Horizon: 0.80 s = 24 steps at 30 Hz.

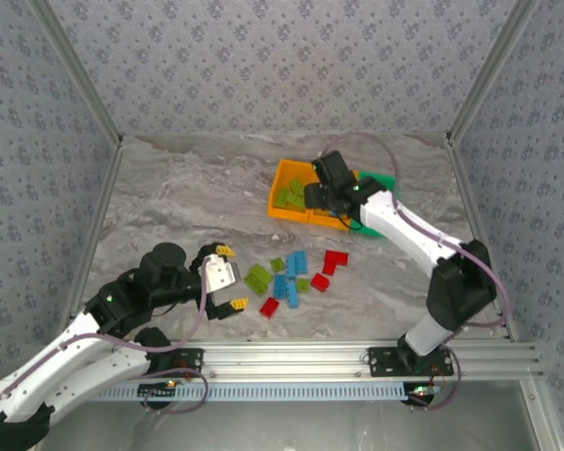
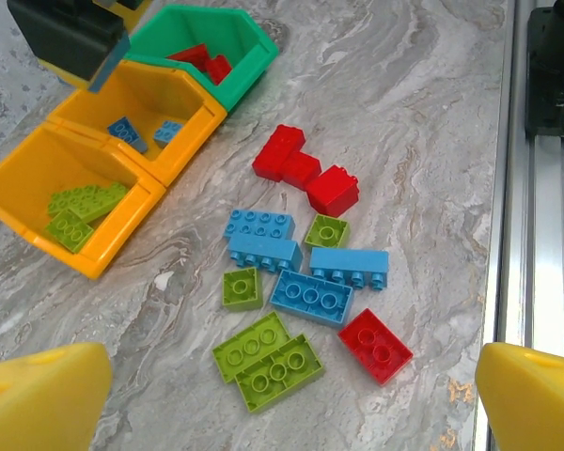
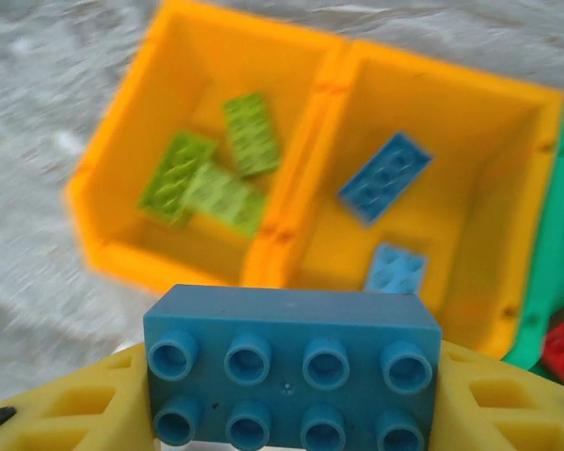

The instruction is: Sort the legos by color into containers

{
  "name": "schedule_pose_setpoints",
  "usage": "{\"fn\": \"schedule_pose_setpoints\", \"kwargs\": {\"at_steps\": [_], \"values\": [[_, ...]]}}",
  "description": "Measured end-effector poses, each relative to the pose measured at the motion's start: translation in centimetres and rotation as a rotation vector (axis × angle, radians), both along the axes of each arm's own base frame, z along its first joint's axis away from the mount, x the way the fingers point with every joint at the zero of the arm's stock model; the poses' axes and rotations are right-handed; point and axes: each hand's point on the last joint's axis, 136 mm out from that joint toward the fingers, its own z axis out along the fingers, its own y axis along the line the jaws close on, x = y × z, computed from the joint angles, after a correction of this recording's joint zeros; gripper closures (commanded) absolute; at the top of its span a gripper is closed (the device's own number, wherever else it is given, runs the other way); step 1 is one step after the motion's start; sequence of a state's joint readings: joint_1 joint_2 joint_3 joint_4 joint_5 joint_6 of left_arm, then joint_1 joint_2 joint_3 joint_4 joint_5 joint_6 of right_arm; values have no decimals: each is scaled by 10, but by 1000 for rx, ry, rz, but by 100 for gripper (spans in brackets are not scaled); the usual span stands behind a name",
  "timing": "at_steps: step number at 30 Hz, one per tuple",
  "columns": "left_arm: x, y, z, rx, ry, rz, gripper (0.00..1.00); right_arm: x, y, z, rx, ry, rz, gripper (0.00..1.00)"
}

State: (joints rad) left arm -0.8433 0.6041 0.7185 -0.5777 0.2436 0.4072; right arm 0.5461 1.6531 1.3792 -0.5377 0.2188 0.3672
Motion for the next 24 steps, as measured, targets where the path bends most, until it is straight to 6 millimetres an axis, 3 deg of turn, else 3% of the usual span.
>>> {"fn": "schedule_pose_setpoints", "kwargs": {"at_steps": [4, 7, 11, 15, 19, 21, 24], "values": [[0, -1, 0, -9, 8, 2, 1, 38, -22, -36, -59, 63, -56, 48], [-1, -1, -1, -11, 17, 3, 1, 51, -28, -59, -92, 113, -67, 32], [0, -2, 0, -15, 23, 7, 1, 58, -30, -62, -112, 139, -63, 20], [2, -4, -1, -18, 28, 9, 1, 54, -31, -42, -105, 115, -58, 19], [3, -6, -1, -22, 39, 11, 1, 41, -37, -4, -81, 65, -59, 19], [5, -7, -1, -31, 51, 23, 1, 26, -38, 22, -42, 23, -48, 19], [10, -7, 1, -51, 66, 50, 1, -14, -37, 56, 40, -43, -21, 17]]}}
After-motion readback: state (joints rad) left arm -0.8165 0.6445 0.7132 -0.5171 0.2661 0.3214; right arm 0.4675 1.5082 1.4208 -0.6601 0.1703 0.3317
